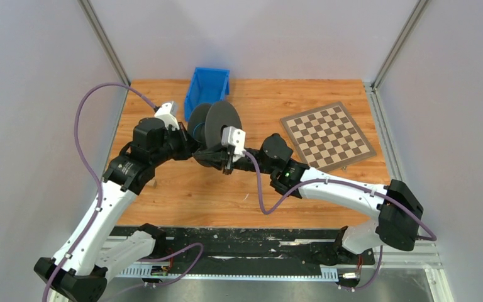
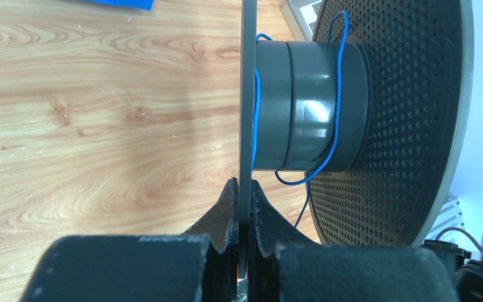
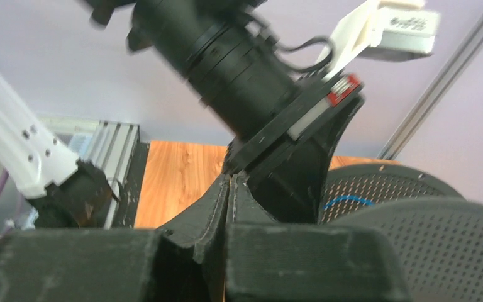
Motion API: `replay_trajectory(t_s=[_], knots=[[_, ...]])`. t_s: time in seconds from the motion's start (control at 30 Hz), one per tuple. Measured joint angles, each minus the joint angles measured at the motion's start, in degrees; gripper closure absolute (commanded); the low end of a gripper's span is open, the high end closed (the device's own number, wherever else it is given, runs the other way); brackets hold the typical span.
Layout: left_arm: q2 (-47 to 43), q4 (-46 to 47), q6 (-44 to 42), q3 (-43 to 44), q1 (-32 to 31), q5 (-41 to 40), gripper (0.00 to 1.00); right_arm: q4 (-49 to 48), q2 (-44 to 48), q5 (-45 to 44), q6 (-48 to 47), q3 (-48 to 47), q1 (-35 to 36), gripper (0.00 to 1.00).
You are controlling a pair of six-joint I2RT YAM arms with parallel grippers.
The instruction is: Wrap the cables
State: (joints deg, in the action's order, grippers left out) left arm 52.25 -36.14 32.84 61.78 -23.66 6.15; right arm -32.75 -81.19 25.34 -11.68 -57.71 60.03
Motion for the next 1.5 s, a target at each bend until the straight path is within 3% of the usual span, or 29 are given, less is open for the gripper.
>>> replay_trajectory(t_s=[0.27, 0.57, 0.9, 1.17, 1.5], knots=[[0.04, 1.44, -2.40, -4.52, -2.71, -3.72, 1.00, 3.89, -3.21, -8.59, 12.44, -8.68, -0.39, 1.00], [-6.05, 6.91, -10.58, -12.87, -6.12, -8.44, 1.00, 9.14, -4.35, -14.01, 27.52, -9.86, -6.29, 1.00], [-12.83, 15.58, -21.88, -19.80, -6.75, -7.04, 1.00, 13.25, -5.64, -11.91, 45.07, -11.21, -13.94, 1.00], [-16.11, 18.75, -30.88, -21.81, -6.75, -4.26, 1.00, 13.22, -4.55, -10.05, 52.68, -8.92, -18.38, 1.00], [-20.37, 22.47, -32.74, -25.44, -6.75, 0.07, 1.00, 8.90, -4.07, -1.51, 63.30, -1.57, -24.96, 1.00]])
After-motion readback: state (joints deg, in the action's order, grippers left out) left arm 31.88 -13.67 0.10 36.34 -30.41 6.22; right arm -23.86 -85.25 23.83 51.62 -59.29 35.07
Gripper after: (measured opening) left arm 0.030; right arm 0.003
